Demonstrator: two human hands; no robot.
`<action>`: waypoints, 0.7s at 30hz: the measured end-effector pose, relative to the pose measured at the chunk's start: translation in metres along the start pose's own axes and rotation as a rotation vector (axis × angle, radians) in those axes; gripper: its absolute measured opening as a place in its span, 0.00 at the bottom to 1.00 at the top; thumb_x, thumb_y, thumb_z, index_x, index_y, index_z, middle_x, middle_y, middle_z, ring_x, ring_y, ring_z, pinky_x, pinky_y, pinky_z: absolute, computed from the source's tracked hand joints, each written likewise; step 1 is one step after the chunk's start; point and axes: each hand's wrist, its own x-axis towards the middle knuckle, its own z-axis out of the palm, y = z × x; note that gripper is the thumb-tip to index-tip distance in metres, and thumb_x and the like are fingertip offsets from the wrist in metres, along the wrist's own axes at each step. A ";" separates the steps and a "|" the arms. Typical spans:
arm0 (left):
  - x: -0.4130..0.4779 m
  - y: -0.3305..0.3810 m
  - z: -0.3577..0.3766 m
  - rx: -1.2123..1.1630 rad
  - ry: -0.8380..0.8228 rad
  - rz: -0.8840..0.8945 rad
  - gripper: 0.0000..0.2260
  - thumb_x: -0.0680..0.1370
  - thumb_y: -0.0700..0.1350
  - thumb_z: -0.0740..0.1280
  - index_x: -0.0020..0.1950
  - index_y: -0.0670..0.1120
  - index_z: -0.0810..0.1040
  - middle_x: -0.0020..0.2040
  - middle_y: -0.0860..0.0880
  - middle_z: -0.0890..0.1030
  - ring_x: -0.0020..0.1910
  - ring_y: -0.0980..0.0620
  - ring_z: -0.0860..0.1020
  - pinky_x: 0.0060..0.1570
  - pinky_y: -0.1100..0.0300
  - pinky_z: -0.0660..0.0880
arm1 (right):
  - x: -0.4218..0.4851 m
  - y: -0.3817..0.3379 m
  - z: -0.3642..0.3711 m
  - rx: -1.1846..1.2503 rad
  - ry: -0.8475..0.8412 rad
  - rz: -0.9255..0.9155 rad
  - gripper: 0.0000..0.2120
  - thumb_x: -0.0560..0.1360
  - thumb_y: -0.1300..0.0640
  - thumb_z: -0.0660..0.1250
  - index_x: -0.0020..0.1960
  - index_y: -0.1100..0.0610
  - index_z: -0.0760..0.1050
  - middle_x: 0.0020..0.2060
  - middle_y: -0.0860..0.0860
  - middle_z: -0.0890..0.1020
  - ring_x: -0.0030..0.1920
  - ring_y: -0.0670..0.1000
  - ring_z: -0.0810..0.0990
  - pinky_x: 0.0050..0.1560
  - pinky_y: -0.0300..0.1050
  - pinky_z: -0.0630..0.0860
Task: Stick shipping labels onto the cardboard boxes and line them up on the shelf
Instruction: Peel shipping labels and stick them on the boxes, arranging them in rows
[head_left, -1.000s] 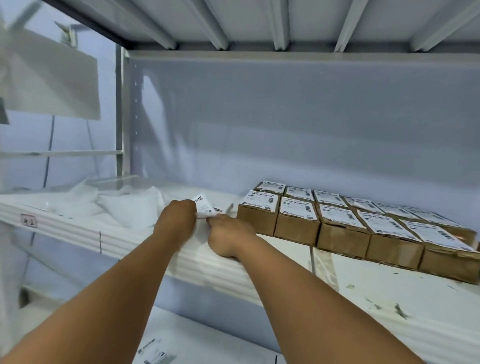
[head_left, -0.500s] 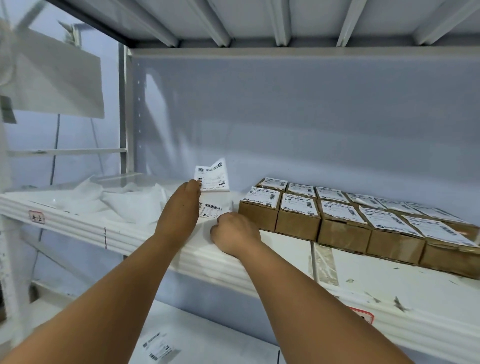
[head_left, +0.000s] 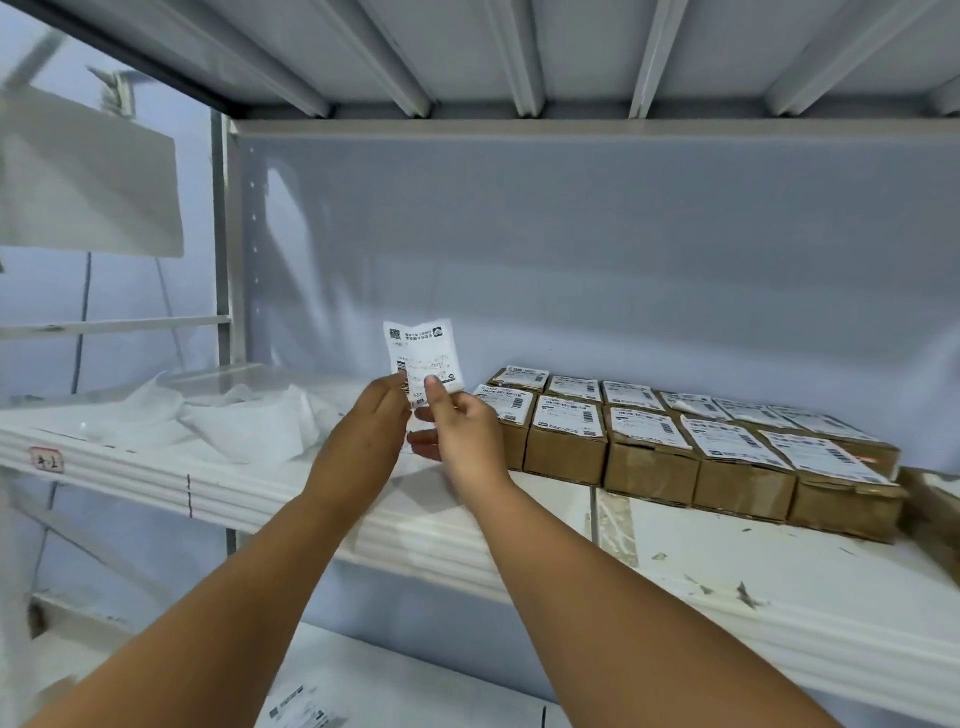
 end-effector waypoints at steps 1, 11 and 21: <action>-0.002 0.005 0.001 -0.002 0.022 0.045 0.12 0.76 0.32 0.62 0.59 0.37 0.76 0.63 0.41 0.75 0.57 0.46 0.76 0.49 0.55 0.75 | -0.002 -0.005 -0.002 0.020 0.038 0.009 0.11 0.77 0.51 0.65 0.43 0.58 0.76 0.36 0.51 0.81 0.30 0.52 0.80 0.38 0.48 0.81; -0.005 0.101 -0.005 -0.691 0.298 -0.484 0.24 0.77 0.43 0.68 0.71 0.47 0.65 0.71 0.49 0.61 0.51 0.52 0.76 0.47 0.75 0.70 | -0.036 -0.039 -0.080 -0.236 0.178 -0.016 0.10 0.77 0.60 0.59 0.42 0.50 0.75 0.39 0.47 0.82 0.42 0.53 0.82 0.48 0.50 0.79; 0.003 0.167 0.029 -0.959 0.018 -0.655 0.11 0.79 0.35 0.60 0.48 0.49 0.77 0.45 0.51 0.80 0.39 0.53 0.78 0.29 0.61 0.77 | -0.070 -0.059 -0.194 0.043 0.022 0.193 0.21 0.76 0.39 0.60 0.47 0.57 0.79 0.41 0.54 0.84 0.42 0.54 0.82 0.48 0.49 0.78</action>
